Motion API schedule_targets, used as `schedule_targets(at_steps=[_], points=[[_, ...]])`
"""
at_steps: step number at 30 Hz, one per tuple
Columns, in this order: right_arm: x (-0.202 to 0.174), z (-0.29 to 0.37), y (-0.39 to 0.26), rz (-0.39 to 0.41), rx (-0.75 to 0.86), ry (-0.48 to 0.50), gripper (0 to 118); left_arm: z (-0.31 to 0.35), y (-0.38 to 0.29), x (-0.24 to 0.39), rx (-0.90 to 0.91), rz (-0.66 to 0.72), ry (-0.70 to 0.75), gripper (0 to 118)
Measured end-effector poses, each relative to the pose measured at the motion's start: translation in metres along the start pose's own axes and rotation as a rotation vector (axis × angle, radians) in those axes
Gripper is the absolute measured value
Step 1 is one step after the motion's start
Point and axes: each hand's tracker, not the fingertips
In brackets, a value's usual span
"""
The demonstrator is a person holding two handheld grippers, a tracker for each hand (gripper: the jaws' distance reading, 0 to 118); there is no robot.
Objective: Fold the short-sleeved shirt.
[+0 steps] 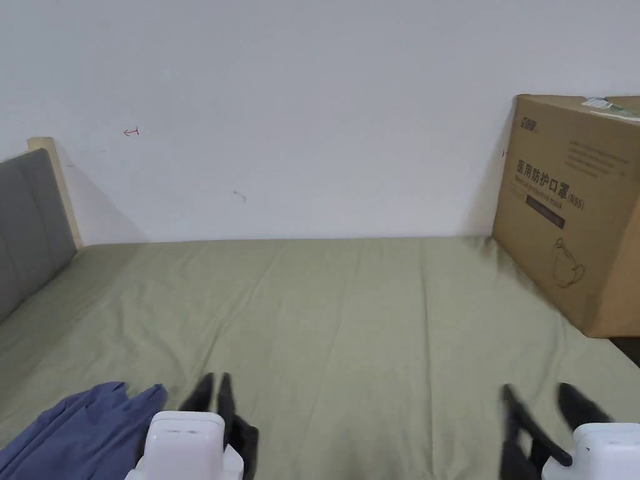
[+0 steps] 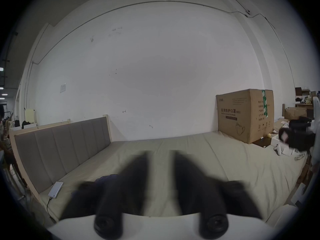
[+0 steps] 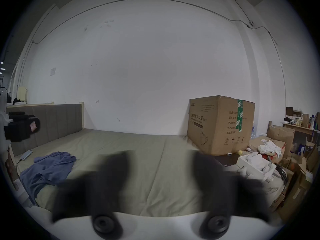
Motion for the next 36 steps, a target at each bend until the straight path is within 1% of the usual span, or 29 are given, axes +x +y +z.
schedule_targets(at_steps=[1, 2, 3, 4, 6, 9, 11, 14, 17, 19, 21, 22, 24, 26, 28, 29, 30, 32, 34, 35, 36], points=[[0.001, -0.004, 0.000, 0.005, -0.017, -0.025, 0, -0.002, 0.000, -0.001, -0.022, -0.015, -0.015, 0], [0.005, -0.004, -0.001, -0.014, -0.017, -0.036, 0, -0.003, 0.000, 0.000, -0.033, 0.001, -0.039, 0], [0.009, -0.006, -0.001, -0.043, -0.031, 0.003, 0, -0.003, 0.000, -0.001, -0.043, 0.008, -0.076, 0], [0.013, -0.007, 0.000, -0.069, -0.049, 0.017, 0, -0.004, 0.001, 0.000, -0.047, 0.001, -0.078, 0], [0.016, -0.008, 0.000, -0.061, -0.045, -0.015, 0, -0.003, 0.000, 0.003, -0.038, -0.016, -0.065, 0], [0.017, -0.007, 0.003, -0.046, -0.047, 0.000, 0, 0.000, 0.001, 0.001, -0.019, -0.027, -0.037, 0], [0.008, -0.009, 0.006, -0.021, -0.048, 0.031, 0, 0.005, 0.004, -0.012, -0.023, -0.022, 0.012, 0], [-0.024, -0.023, 0.005, -0.022, -0.058, 0.133, 0, 0.022, 0.002, -0.056, -0.038, 0.010, 0.120, 0], [-0.077, -0.032, 0.006, -0.059, -0.072, 0.268, 0, 0.048, -0.003, -0.110, -0.073, 0.014, 0.296, 0], [-0.122, -0.031, 0.009, -0.044, -0.074, 0.396, 0, 0.067, -0.006, -0.139, -0.079, -0.012, 0.420, 0], [-0.153, -0.029, 0.011, -0.025, -0.073, 0.512, 0, 0.081, -0.010, -0.157, -0.069, -0.021, 0.478, 0], [-0.164, -0.029, 0.014, -0.033, -0.075, 0.555, 0, 0.087, -0.012, -0.164, -0.071, -0.017, 0.483, 0], [-0.179, -0.027, 0.018, -0.062, -0.079, 0.588, 0, 0.091, -0.015, -0.170, -0.072, -0.008, 0.476, 0], [-0.179, -0.031, 0.020, -0.072, -0.082, 0.587, 0, 0.089, -0.015, -0.175, -0.057, -0.006, 0.477, 0], [-0.174, -0.033, 0.022, -0.070, -0.086, 0.583, 0, 0.072, -0.004, -0.185, -0.042, -0.009, 0.499, 0], [-0.168, -0.035, 0.022, -0.061, -0.092, 0.574, 0, 0.059, 0.002, -0.195, -0.053, -0.003, 0.491, 0], [-0.161, -0.038, 0.021, -0.047, -0.102, 0.562, 0, 0.039, 0.007, -0.208, -0.124, 0.016, 0.430, 0], [-0.146, -0.042, 0.019, -0.029, -0.144, 0.545, 0, -0.012, 0.007, -0.241, -0.367, 0.107, 0.233, 0], [-0.130, -0.046, 0.014, -0.021, -0.191, 0.496, 0, -0.073, -0.018, -0.274, -0.689, 0.283, -0.011, 1], [-0.123, -0.048, 0.011, -0.022, -0.218, 0.478, 0, -0.097, -0.039, -0.285, -0.799, 0.362, -0.094, 4], [-0.115, -0.051, 0.008, -0.028, -0.247, 0.459, 0, -0.116, -0.064, -0.291, -0.861, 0.398, -0.132, 19]])
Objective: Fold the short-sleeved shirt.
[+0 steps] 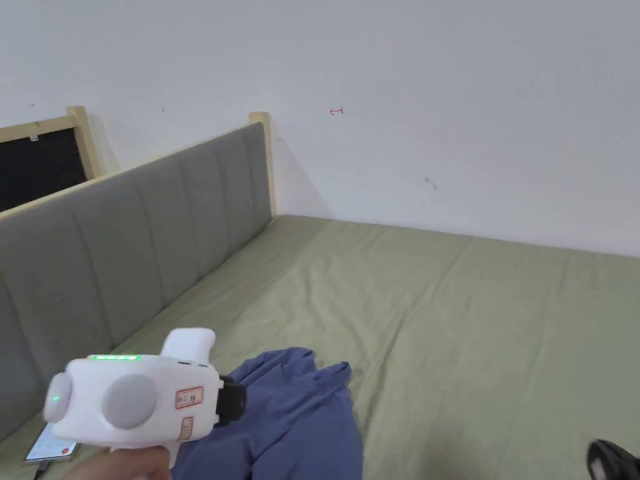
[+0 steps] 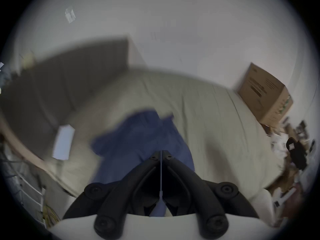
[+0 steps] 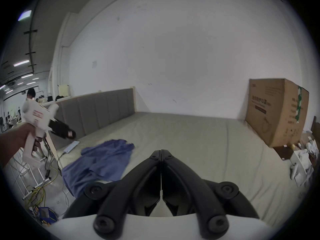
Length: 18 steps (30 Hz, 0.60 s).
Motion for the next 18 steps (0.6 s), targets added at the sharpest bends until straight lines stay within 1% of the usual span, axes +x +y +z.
schedule_targets(at_steps=[1, 2, 3, 4, 5, 6, 7, 8, 9, 11, 12, 13, 15, 16, 17, 18], points=[[0.008, 0.000, -0.003, -0.018, -0.023, -0.021, 0, -0.028, 0.003, -0.014, -0.029, 0.012, 0.008, 48], [0.014, -0.001, -0.006, -0.035, -0.043, -0.036, 0, -0.049, 0.004, -0.018, -0.059, -0.005, 0.125, 95], [0.020, -0.002, -0.009, -0.054, -0.064, -0.050, 0, -0.072, 0.005, -0.025, -0.098, -0.040, 0.210, 111], [0.025, -0.003, -0.013, -0.074, -0.077, -0.065, 0, -0.096, 0.002, -0.032, -0.140, -0.069, 0.237, 116], [0.030, -0.005, -0.018, -0.088, -0.086, -0.083, 0, -0.114, 0.001, -0.039, -0.170, -0.070, 0.248, 116], [0.033, -0.008, -0.024, -0.099, -0.102, -0.104, 0, -0.128, 0.001, -0.045, -0.148, -0.054, 0.250, 118], [0.035, -0.012, -0.030, -0.107, -0.129, -0.125, 0, -0.149, 0.001, -0.052, -0.170, -0.032, 0.258, 113], [0.036, -0.015, -0.035, -0.117, -0.157, -0.139, 0, -0.164, 0.001, -0.057, -0.207, -0.006, 0.252, 112], [0.037, -0.019, -0.040, -0.134, -0.187, -0.148, 0, -0.162, -0.010, -0.046, -0.240, -0.003, 0.237, 112], [0.038, -0.026, -0.049, -0.173, -0.227, -0.133, 0, -0.185, -0.017, -0.045, -0.323, -0.036, 0.251, 115], [0.038, -0.029, -0.052, -0.186, -0.243, -0.117, 0, -0.187, -0.020, -0.042, -0.305, -0.078, 0.274, 118], [0.037, -0.032, -0.054, -0.183, -0.251, -0.111, 0, -0.184, -0.020, -0.038, -0.269, -0.108, 0.298, 118], [0.034, -0.036, -0.057, -0.174, -0.259, -0.109, 0, -0.181, -0.020, -0.028, -0.262, -0.118, 0.317, 117], [0.032, -0.038, -0.059, -0.170, -0.263, -0.106, 0, -0.174, -0.023, -0.023, -0.213, -0.140, 0.303, 109], [0.031, -0.039, -0.059, -0.169, -0.265, -0.102, 0, -0.150, -0.026, -0.010, -0.173, -0.154, 0.279, 87], [0.031, -0.039, -0.058, -0.170, -0.267, -0.094, 0, -0.141, -0.028, -0.001, -0.142, -0.162, 0.305, 64]])
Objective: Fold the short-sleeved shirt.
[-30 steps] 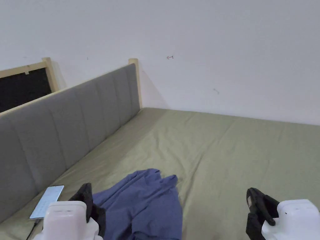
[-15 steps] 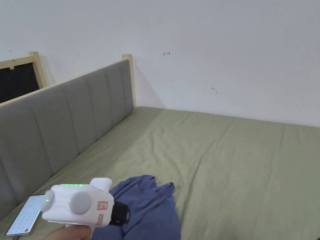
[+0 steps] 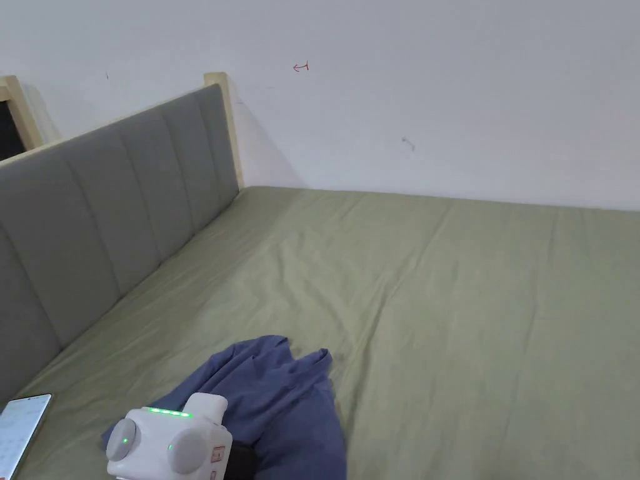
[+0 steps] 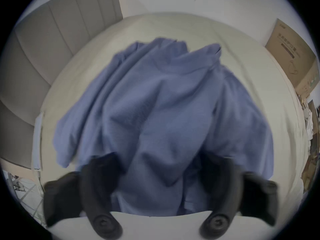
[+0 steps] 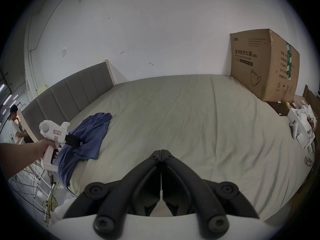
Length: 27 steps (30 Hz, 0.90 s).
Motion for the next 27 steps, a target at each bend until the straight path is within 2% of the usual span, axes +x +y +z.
schedule_targets(at_steps=[1, 2, 5, 8, 11, 14, 16, 21, 24, 27], points=[[-0.001, 0.000, 0.000, -0.003, 0.000, 0.011, 0, 0.012, -0.004, 0.004, 0.025, -0.002, 0.030, 28], [-0.001, 0.002, 0.001, -0.006, 0.003, 0.022, 0, 0.021, -0.006, 0.007, 0.024, 0.003, 0.019, 2], [-0.002, 0.014, 0.006, -0.005, 0.024, 0.046, 0, 0.037, -0.006, -0.010, 0.068, 0.081, -0.050, 2], [0.003, 0.032, 0.012, 0.023, 0.063, 0.055, 0, 0.077, 0.010, -0.029, 0.210, 0.121, -0.053, 2], [0.013, 0.052, 0.016, 0.031, 0.123, 0.007, 0, 0.135, 0.033, -0.035, 0.359, 0.048, -0.101, 2], [0.027, 0.070, 0.019, -0.010, 0.157, -0.010, 0, 0.214, 0.063, -0.017, 0.572, -0.008, -0.163, 2], [0.037, 0.082, 0.020, -0.037, 0.185, -0.022, 0, 0.284, 0.074, 0.025, 0.687, -0.069, -0.220, 2], [0.060, 0.103, 0.026, -0.091, 0.226, -0.064, 0, 0.388, 0.102, 0.104, 0.815, -0.248, -0.367, 2], [0.074, 0.118, 0.026, -0.128, 0.260, -0.074, 0, 0.415, 0.110, 0.151, 0.792, -0.339, -0.414, 2], [0.090, 0.129, 0.024, -0.136, 0.275, -0.097, 0, 0.410, 0.115, 0.200, 0.750, -0.406, -0.462, 2]])
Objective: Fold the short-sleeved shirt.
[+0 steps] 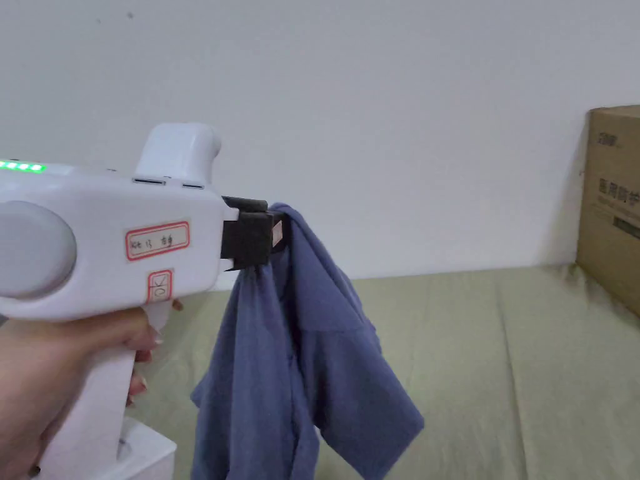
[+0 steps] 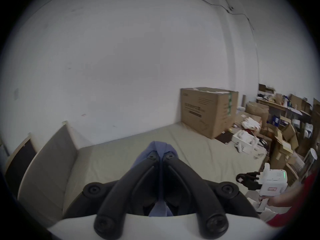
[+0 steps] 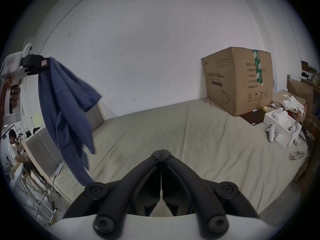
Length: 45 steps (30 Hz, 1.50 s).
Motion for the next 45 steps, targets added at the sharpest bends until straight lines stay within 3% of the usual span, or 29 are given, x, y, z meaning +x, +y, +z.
schedule_targets(at_steps=[3, 8, 12, 13, 15, 16, 17, 20, 27, 28, 30, 31, 34, 36, 38, 45], points=[[0.018, 0.006, -0.002, -0.005, 0.009, -0.043, 0, -0.063, -0.024, 0.032, -0.115, -0.017, -0.066, 2], [0.050, 0.008, -0.013, -0.056, -0.040, -0.123, 0, -0.195, -0.148, 0.080, -0.414, 0.109, -0.216, 2], [0.069, 0.005, -0.027, -0.085, -0.151, -0.152, 0, -0.259, -0.262, 0.109, -0.619, 0.207, -0.157, 8], [0.072, 0.005, -0.030, -0.086, -0.167, -0.159, 0, -0.266, -0.282, 0.114, -0.681, 0.239, -0.147, 21], [0.077, 0.003, -0.036, -0.090, -0.196, -0.167, 0, -0.272, -0.309, 0.115, -0.725, 0.300, -0.119, 84], [0.079, 0.002, -0.039, -0.092, -0.213, -0.170, 0, -0.272, -0.317, 0.114, -0.736, 0.316, -0.120, 107], [0.079, 0.001, -0.041, -0.094, -0.225, -0.174, 0, -0.266, -0.318, 0.112, -0.747, 0.331, -0.125, 118], [0.077, -0.005, -0.044, -0.096, -0.251, -0.178, 0, -0.250, -0.302, 0.094, -0.629, 0.347, -0.110, 118], [0.048, -0.007, -0.023, -0.069, -0.152, -0.121, 0, -0.150, -0.233, 0.048, -0.379, 0.248, -0.020, 112], [0.042, -0.004, -0.019, -0.062, -0.115, -0.102, 0, -0.127, -0.232, 0.047, -0.291, 0.236, 0.004, 97], [0.029, 0.004, -0.014, -0.031, -0.034, -0.067, 0, -0.087, -0.235, 0.050, -0.117, 0.213, 0.168, 12], [0.022, 0.007, -0.012, -0.004, 0.003, -0.054, 0, -0.071, -0.240, 0.052, -0.078, 0.205, 0.236, 1], [0.004, 0.018, -0.012, 0.075, 0.126, -0.072, 0, -0.019, -0.254, 0.060, 0.146, 0.239, 0.292, 0], [-0.005, 0.025, -0.013, 0.083, 0.201, -0.078, 0, 0.007, -0.263, 0.075, 0.254, 0.201, 0.444, 0], [-0.011, 0.030, -0.012, 0.081, 0.238, -0.072, 0, 0.022, -0.272, 0.086, 0.290, 0.180, 0.517, 0], [-0.019, 0.028, -0.008, 0.114, 0.241, -0.061, 0, 0.028, -0.275, 0.084, 0.256, 0.152, 0.509, 0]])
